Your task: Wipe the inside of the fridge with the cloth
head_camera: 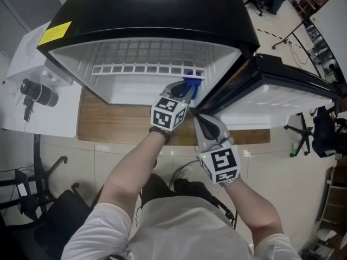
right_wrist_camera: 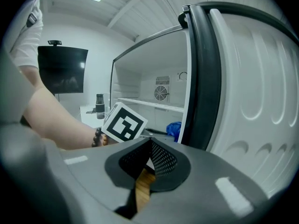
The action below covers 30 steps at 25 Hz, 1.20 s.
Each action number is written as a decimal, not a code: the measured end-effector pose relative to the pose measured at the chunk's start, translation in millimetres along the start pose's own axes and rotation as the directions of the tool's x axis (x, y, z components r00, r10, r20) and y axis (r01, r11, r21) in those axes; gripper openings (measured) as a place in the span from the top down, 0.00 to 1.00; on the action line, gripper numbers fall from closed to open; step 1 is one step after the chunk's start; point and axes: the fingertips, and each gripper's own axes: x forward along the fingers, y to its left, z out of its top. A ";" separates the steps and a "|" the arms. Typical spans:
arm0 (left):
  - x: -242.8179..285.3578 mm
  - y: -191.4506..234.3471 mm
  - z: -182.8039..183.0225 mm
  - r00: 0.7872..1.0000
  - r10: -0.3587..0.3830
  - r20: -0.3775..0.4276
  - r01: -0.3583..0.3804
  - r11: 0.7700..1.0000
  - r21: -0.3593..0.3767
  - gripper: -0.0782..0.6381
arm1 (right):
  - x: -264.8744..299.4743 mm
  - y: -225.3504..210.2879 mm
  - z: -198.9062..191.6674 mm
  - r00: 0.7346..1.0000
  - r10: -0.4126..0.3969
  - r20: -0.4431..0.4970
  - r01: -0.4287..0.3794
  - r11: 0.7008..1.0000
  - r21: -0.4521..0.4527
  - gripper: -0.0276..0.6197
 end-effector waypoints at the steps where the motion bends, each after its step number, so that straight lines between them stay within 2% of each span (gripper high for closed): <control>1: 2.3 2.3 0.4 1.000 0.010 0.007 -0.010 1.000 -0.003 0.80 | -0.6 -0.5 2.1 1.000 0.002 0.006 -0.002 1.000 -0.003 0.95; 20: 45.8 43.3 12.6 0.986 0.143 0.088 -0.141 0.990 -0.029 0.80 | -9.0 -4.3 22.7 0.994 0.088 0.069 -0.086 0.996 -0.032 0.95; 24: 53.1 50.2 14.3 0.981 0.167 0.097 -0.165 0.986 -0.032 0.80 | -7.4 -3.4 33.1 0.987 0.108 0.117 -0.103 0.994 -0.043 0.95; 30: 61.7 59.0 15.8 0.974 0.202 0.101 -0.198 0.979 -0.042 0.80 | -6.1 -1.5 33.2 0.984 0.132 0.119 -0.126 0.990 -0.055 0.95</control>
